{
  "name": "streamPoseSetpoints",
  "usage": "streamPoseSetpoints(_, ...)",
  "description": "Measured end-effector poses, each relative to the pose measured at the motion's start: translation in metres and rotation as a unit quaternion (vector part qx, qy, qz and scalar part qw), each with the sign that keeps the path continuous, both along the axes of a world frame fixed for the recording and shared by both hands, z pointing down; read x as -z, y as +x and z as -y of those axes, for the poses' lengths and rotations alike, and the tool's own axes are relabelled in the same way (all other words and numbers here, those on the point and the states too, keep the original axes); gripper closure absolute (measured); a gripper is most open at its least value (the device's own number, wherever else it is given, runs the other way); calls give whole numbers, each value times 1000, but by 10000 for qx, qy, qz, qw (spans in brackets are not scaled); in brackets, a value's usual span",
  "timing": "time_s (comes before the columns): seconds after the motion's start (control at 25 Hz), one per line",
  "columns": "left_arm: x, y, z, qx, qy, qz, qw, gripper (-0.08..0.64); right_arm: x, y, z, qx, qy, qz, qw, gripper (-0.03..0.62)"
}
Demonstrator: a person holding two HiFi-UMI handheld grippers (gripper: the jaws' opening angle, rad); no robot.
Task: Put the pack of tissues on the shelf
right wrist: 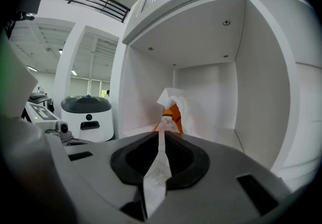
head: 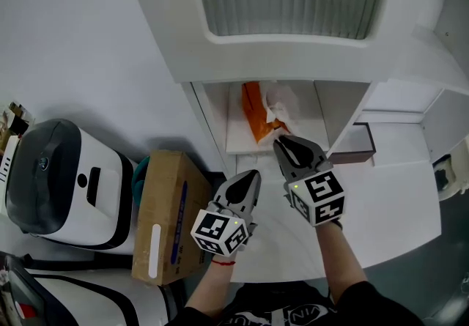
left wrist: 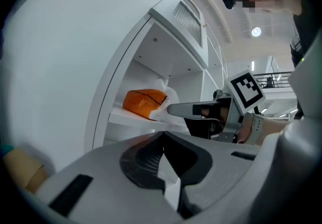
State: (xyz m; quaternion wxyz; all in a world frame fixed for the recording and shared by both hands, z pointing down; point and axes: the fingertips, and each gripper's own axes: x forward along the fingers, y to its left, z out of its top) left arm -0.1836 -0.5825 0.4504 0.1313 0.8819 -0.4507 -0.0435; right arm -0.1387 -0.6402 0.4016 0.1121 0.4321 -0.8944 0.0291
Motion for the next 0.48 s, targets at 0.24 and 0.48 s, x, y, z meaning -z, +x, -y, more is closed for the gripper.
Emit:
streamPoseSetpoints(0.24,0,-13,-6,82,34,11,10000,554,-1,-4,10,-95,-71,-19,9999,551)
streamPoseSetpoints(0.48,0,-17,-13,78,54,43,9999,554,0,-3,8,-158,-115,53,9998,552)
